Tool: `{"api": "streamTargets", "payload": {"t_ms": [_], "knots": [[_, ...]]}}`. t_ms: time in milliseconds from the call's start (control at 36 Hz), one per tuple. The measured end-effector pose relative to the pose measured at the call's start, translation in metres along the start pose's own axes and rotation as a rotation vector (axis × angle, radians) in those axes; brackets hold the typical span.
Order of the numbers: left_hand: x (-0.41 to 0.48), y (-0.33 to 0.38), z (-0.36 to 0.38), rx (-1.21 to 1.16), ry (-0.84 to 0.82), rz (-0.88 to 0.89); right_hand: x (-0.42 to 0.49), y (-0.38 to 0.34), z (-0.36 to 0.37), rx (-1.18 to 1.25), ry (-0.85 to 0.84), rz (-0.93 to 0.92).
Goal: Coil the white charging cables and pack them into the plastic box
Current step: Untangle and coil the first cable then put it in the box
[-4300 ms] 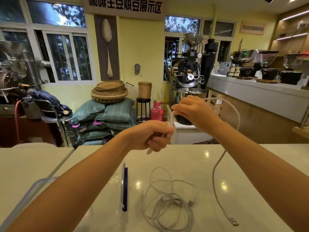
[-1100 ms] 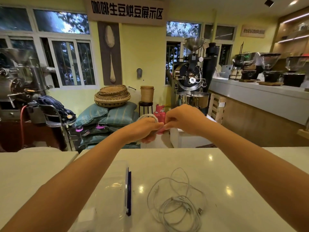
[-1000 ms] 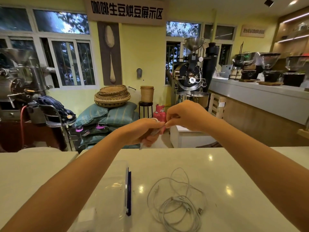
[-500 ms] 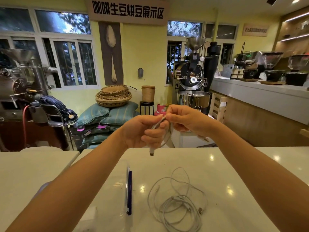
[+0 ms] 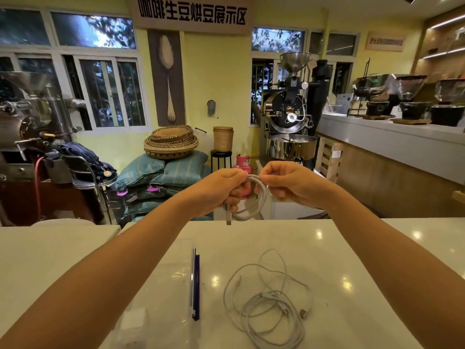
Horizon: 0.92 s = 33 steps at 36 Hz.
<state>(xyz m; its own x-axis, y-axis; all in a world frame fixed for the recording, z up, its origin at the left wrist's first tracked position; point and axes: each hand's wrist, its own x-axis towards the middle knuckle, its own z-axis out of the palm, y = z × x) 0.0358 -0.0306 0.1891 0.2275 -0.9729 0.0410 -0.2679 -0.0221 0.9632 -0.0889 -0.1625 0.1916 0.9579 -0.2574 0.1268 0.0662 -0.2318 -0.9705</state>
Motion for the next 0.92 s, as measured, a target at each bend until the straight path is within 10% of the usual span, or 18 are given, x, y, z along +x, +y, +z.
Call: {"api": "streamTargets", "payload": {"t_ms": [333,639,917], "knots": [[0.000,-0.002,0.008,-0.071,0.007,-0.009,0.009,0.005,0.008,-1.149,0.441,-0.342],[0.005,0.002,0.014,0.017,0.094,0.037,0.017,0.017,0.022,-0.436,0.584,-0.263],[0.008,0.001,0.009,0.004,0.079,0.026,0.018,0.025,0.023,-0.422,0.580,-0.248]]}}
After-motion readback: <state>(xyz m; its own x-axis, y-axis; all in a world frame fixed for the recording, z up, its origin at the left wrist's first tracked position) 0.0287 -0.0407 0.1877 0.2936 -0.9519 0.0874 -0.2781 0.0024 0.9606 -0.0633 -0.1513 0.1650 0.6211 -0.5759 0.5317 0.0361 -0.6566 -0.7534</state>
